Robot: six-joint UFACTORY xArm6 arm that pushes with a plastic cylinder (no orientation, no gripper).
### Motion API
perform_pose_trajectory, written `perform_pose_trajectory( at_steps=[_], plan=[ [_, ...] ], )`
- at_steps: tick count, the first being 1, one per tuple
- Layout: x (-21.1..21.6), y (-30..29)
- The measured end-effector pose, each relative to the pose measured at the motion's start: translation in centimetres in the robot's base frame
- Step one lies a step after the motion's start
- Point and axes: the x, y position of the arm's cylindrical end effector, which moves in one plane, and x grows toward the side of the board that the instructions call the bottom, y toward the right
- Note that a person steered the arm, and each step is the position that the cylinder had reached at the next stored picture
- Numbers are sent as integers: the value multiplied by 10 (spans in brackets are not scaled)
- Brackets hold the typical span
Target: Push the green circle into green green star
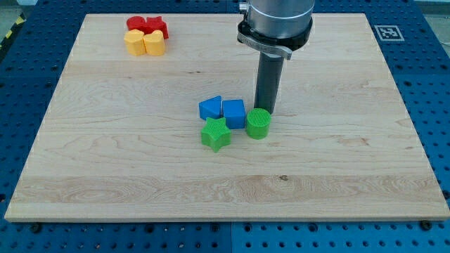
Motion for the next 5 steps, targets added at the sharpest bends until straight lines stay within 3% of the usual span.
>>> perform_pose_trajectory(
  at_steps=[5],
  plan=[
    [49,25]
  ],
)
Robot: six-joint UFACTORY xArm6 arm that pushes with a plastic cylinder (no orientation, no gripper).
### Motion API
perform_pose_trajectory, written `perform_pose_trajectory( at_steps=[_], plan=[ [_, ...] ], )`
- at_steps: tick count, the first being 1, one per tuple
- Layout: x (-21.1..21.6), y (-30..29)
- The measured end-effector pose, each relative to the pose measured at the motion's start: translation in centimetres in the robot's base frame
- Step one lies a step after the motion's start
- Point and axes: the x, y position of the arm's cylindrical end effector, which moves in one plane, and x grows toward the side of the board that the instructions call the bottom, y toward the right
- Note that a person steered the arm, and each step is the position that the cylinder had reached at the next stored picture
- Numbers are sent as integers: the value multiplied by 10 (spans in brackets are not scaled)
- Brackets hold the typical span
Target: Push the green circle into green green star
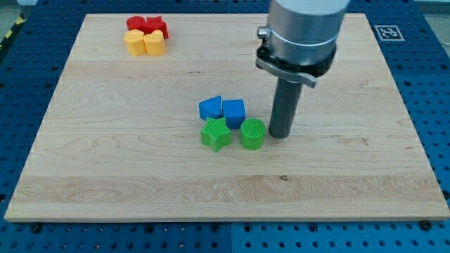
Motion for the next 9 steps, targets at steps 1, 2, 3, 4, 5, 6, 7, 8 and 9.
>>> perform_pose_trajectory(
  at_steps=[1,2,3,4,5,6,7,8,9],
  plan=[
    [35,-1],
    [37,-18],
    [28,-29],
    [28,-23],
    [14,-10],
    [12,-38],
    [9,-56],
    [19,-50],
    [37,-48]
  ],
)
